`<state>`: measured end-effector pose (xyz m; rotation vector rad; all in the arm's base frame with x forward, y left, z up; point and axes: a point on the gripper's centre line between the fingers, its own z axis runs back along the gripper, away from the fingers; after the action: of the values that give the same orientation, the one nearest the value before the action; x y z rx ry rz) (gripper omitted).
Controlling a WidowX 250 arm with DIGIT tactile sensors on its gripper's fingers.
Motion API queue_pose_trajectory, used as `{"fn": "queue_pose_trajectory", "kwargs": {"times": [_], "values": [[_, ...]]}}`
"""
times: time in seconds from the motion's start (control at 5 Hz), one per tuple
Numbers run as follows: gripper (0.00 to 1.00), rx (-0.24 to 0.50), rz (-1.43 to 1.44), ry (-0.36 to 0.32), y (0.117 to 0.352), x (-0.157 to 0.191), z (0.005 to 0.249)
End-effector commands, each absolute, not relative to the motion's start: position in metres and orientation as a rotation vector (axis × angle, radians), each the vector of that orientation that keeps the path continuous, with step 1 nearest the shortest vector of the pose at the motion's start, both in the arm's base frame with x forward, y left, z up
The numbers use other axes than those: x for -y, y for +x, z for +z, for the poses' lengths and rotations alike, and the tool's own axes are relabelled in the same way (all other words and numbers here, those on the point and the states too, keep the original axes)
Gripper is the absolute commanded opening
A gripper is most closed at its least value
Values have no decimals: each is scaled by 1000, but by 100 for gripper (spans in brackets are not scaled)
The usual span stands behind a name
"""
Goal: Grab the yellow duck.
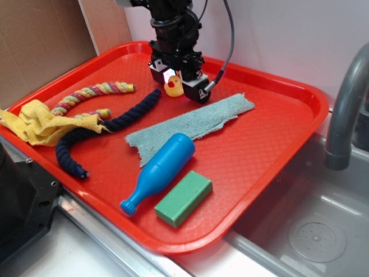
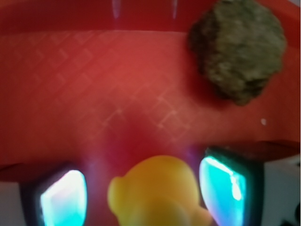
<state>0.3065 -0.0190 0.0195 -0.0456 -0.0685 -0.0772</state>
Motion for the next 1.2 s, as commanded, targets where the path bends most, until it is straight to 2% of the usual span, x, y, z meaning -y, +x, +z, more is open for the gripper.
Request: {"fn": "queue_pose_trajectory", "kwargs": {"times": [0.0,0.2,0.4,0.6,0.8,1.0], "values": [[0,52,-80,-13,308,45,37],[0,56,6,20,288,31,66],[0,146,256,-8,234,9,115],[0,146,505,18,198,0,157],[0,105,662,-13,176,-17,190],[0,104,690,-14,177,-32,197]]}}
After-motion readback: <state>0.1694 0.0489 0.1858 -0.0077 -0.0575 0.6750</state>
